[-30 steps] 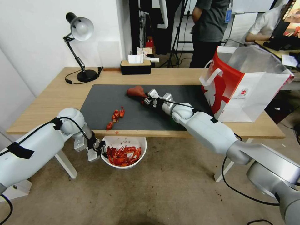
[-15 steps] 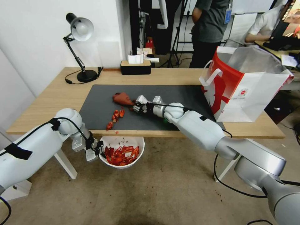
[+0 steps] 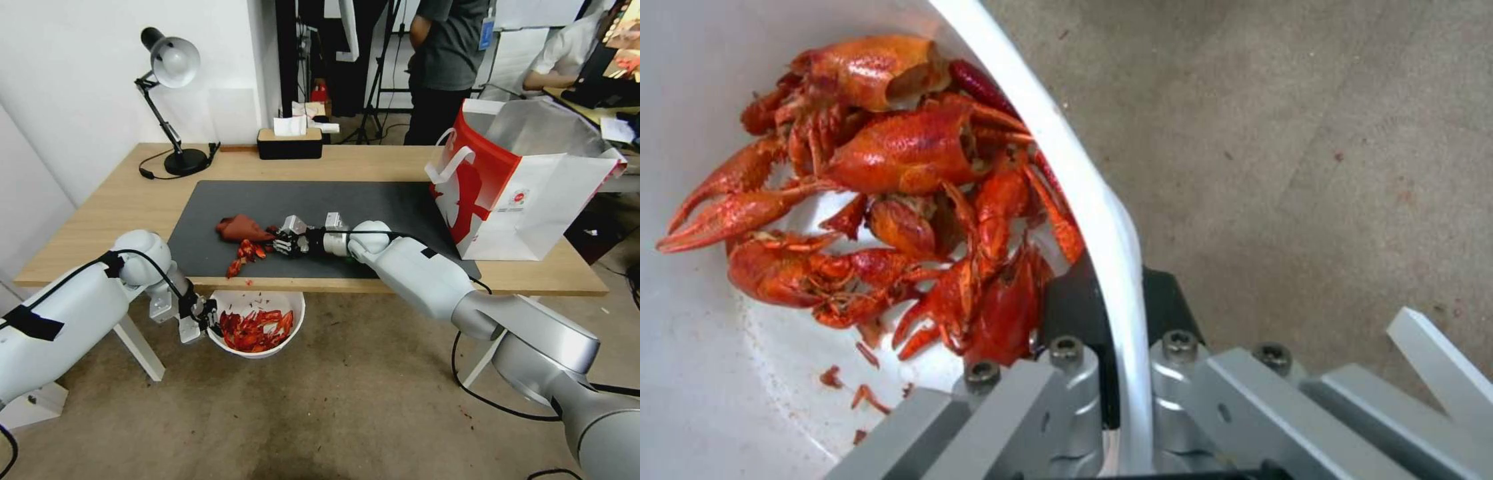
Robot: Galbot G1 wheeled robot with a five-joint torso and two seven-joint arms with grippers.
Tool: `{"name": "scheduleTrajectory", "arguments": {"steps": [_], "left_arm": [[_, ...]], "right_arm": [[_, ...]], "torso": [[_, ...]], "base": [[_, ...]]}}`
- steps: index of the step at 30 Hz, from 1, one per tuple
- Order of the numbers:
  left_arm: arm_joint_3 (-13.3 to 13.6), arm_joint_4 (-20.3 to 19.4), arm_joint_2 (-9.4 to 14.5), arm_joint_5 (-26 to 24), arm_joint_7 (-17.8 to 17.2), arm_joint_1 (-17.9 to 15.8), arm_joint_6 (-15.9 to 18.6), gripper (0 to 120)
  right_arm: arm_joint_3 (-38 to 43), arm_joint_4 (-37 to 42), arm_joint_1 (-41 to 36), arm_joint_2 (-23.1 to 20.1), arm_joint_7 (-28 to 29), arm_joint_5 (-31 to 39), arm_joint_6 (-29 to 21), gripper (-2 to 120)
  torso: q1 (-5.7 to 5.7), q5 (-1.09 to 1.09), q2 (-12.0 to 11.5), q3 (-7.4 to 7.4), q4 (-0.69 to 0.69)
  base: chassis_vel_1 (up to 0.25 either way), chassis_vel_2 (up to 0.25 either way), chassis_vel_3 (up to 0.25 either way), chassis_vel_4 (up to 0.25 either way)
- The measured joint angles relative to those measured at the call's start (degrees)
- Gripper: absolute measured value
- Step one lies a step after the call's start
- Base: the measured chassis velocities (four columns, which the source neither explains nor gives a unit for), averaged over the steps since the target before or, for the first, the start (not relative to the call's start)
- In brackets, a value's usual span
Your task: Sweep shrimp from table into container with towel, then put container into takeout bag.
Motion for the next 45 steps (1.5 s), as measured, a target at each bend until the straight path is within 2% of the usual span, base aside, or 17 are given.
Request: {"name": "scheduleTrajectory", "arguments": {"steps": [13,21,39,45], "left_arm": [[-2.11,-0.74,1.22,0.0,-0.06,2.21,0.0,0],[-2.9,-1.67,1.86,0.0,-0.1,3.61,0.0,0],[-3.29,-3.29,2.52,-0.23,-0.24,4.36,0.0,0],[-3.31,-2.96,2.51,-0.23,-0.26,4.13,0.0,0]], "right_arm": [[0.28,-0.14,-0.37,0.41,-8.98,-0.55,2.68,8],[0.2,2.47,-0.74,-2.16,-12.3,-0.61,2.81,8],[-0.71,11.23,-2.49,-8.45,-13.04,0.22,0.41,8],[-2.06,14.78,-2.44,-9.96,-13.11,1.11,-0.93,8]], "torso": [[0.0,0.01,0.0,-0.01,0.01],[0.0,0.02,0.0,-0.01,0.03],[0.01,-0.01,0.0,0.0,-0.02],[0.01,-0.02,0.0,0.01,0.0]], "base": [[0.0,0.0,0.0,0.0],[0.0,0.0,0.0,0.0],[0.0,0.0,0.0,0.0],[0.0,0.0,0.0,0.0]]}}
